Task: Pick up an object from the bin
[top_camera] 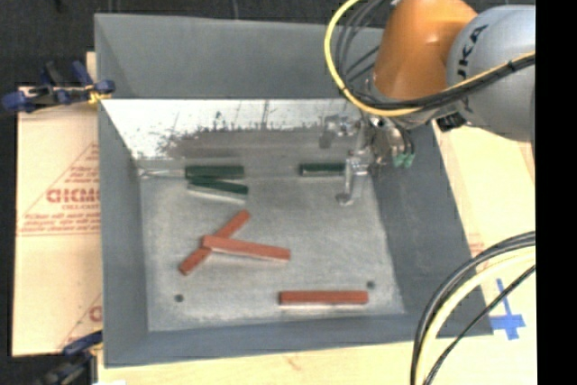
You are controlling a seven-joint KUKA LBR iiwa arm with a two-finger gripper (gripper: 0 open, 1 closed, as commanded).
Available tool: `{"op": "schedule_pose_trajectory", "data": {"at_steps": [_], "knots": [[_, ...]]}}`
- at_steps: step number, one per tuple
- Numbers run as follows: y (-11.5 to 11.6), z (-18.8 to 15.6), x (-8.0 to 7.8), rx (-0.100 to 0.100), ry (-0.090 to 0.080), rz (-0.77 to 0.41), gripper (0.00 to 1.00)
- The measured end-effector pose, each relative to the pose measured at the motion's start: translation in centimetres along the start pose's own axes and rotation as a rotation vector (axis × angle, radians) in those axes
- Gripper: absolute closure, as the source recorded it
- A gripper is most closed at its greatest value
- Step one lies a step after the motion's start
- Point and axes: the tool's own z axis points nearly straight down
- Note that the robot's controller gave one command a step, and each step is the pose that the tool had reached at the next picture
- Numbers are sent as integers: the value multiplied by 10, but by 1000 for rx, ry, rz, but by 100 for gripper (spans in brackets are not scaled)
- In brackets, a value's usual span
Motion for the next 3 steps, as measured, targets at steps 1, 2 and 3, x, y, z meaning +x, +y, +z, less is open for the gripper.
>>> {"op": "schedule_pose_trajectory", "data": {"at_steps": [1,2,3], "knots": [[22,64,6,1,-7,-123,0],[32,93,26,-1,1,-123,0],[85,91,37,1,0,-109,0]]}}
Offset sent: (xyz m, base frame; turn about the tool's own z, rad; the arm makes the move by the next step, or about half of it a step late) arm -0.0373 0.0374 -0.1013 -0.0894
